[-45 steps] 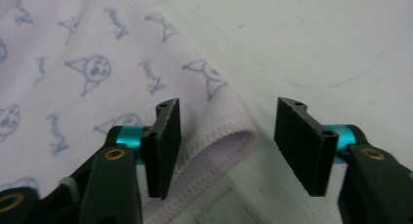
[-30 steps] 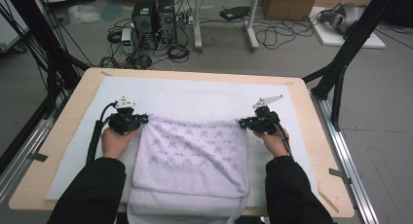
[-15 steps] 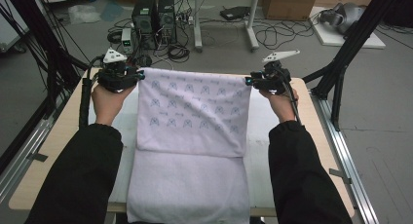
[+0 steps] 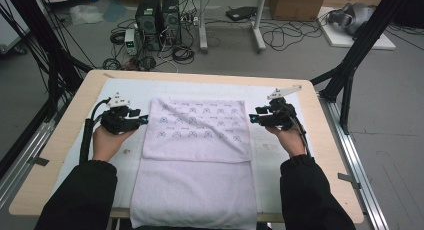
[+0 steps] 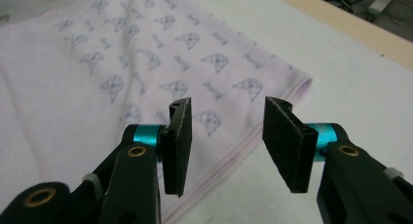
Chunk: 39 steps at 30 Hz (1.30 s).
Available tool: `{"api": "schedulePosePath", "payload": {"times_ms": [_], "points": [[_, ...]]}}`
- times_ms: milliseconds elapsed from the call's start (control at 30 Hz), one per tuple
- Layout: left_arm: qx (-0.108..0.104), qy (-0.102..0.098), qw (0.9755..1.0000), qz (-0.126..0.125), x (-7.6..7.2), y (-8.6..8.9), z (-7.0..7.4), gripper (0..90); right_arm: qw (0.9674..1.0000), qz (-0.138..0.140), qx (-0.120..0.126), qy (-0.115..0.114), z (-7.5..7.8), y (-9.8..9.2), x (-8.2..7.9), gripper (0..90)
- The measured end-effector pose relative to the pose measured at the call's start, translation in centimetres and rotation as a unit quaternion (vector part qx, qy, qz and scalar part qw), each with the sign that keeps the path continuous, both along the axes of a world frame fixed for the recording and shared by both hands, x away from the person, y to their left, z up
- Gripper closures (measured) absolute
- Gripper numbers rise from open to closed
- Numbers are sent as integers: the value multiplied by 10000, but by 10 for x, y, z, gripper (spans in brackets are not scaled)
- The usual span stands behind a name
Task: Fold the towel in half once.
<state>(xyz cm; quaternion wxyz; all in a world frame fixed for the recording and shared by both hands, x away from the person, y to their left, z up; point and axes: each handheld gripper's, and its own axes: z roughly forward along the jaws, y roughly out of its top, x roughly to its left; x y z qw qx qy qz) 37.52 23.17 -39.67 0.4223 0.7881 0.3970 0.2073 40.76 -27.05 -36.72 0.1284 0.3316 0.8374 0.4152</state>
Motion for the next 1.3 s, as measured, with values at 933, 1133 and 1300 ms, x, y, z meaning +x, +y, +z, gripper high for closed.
{"api": "schedulePosePath", "payload": {"times_ms": [933,1133,1300], "points": [[308,395,9952,-846,-65,-14,-46,742,9950,807,-284,508,-67,22,-66,649],[261,464,9952,-825,-63,-16,-47,874,9939,890,-417,496,-73,26,-63,829],[161,446,9953,-843,-63,-11,-39,880,9942,917,-406,399,-65,25,-62,855]]}}
